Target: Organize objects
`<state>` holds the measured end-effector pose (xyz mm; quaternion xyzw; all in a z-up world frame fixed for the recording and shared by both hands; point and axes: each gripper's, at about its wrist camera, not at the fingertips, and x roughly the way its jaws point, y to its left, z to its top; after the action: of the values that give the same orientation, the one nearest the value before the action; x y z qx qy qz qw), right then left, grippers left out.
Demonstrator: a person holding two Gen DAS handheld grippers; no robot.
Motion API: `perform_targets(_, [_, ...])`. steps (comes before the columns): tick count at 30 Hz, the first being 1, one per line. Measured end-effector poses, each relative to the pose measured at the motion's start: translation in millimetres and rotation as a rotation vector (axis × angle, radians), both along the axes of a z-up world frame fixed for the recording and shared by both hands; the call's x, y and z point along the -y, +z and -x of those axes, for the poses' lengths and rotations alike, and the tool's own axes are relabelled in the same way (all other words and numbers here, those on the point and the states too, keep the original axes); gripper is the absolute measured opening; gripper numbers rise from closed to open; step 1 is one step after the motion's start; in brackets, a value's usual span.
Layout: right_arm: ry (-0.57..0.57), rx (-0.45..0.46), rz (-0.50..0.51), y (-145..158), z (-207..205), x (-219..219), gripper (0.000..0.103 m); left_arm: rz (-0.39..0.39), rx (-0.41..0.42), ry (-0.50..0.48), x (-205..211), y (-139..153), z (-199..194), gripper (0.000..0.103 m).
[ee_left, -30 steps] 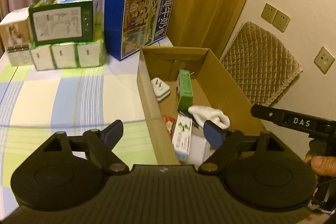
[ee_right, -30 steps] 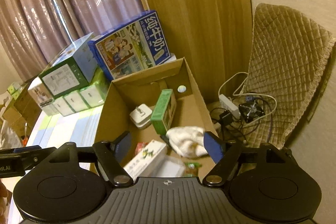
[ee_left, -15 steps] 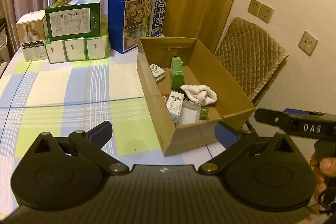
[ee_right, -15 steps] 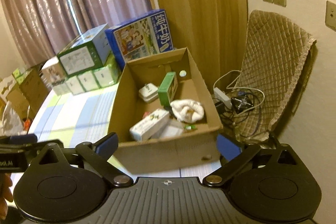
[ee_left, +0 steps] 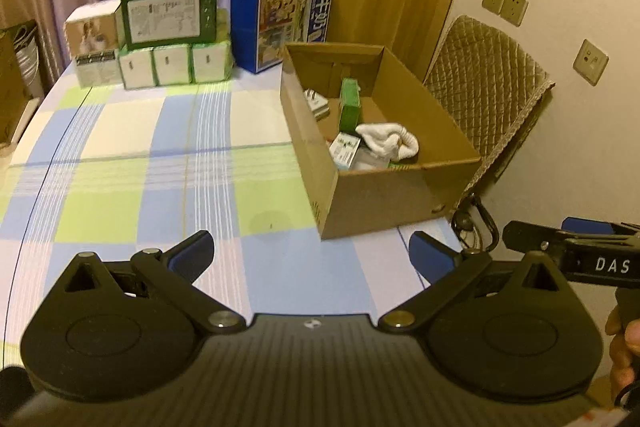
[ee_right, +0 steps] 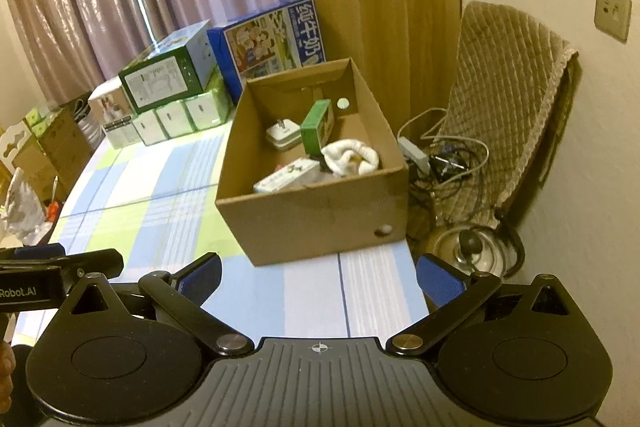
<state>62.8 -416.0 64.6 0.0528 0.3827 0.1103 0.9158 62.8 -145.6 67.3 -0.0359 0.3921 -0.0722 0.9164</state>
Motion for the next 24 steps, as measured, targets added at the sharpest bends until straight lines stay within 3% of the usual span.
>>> perform_targets(24, [0.053, -0.021, 0.045, -4.0, 16.9, -17.2, 0.101, 0.014, -0.011, 0.035, -15.8, -15.0, 28.0, 0.102])
